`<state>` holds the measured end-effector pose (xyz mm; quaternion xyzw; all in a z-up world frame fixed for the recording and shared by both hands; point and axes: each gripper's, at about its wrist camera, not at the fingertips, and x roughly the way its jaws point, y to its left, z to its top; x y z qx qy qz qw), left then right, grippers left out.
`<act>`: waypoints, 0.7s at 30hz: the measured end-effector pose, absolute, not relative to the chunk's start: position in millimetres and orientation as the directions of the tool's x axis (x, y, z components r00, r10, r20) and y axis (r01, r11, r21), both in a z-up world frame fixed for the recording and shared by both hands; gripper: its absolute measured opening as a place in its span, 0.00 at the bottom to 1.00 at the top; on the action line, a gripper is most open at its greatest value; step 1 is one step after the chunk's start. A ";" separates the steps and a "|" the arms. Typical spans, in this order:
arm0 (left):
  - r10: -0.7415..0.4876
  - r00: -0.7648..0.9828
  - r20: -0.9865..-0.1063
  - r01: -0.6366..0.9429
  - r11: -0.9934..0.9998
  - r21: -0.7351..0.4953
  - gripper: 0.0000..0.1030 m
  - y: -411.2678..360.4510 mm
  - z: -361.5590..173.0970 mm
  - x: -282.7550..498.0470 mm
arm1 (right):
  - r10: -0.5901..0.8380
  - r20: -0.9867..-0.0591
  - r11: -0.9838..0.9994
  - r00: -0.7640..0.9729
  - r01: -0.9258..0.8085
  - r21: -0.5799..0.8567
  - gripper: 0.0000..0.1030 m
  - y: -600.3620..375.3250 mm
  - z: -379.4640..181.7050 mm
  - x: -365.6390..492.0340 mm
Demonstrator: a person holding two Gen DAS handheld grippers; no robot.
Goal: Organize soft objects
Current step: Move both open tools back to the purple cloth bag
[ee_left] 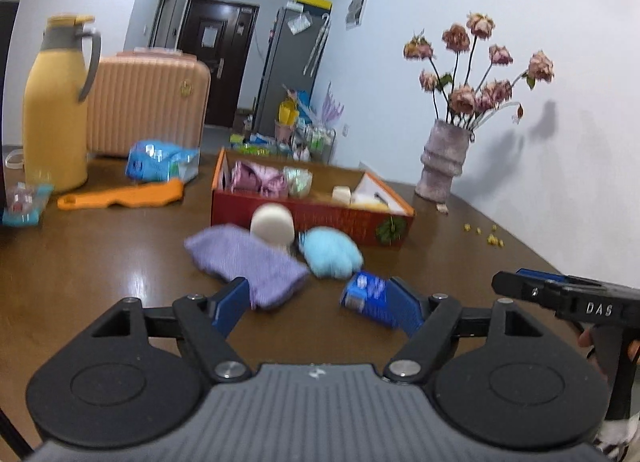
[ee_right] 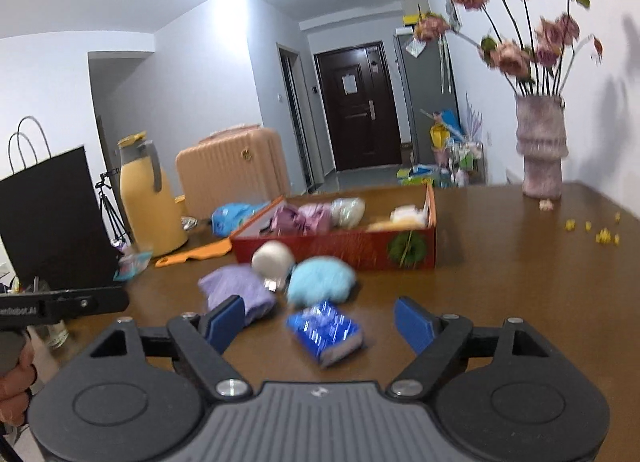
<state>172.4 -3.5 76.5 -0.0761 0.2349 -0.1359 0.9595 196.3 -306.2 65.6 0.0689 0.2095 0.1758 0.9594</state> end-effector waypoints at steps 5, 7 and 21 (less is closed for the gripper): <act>-0.291 0.835 -0.467 0.223 0.955 -0.196 0.75 -5.6 60.2 171.0 | 0.336 -0.434 0.942 0.836 -0.284 0.180 0.79 -297.0 43.4 186.6; -0.299 0.830 -0.470 0.227 0.952 -0.205 0.75 -5.8 57.6 174.2 | 0.337 -0.443 0.941 0.831 -0.284 0.183 0.79 -296.2 41.7 187.5; -0.258 0.835 -0.487 0.178 0.962 -0.205 0.75 40.3 55.5 284.0 | 0.514 -0.534 0.857 0.671 -0.429 0.285 0.57 -234.8 18.2 264.8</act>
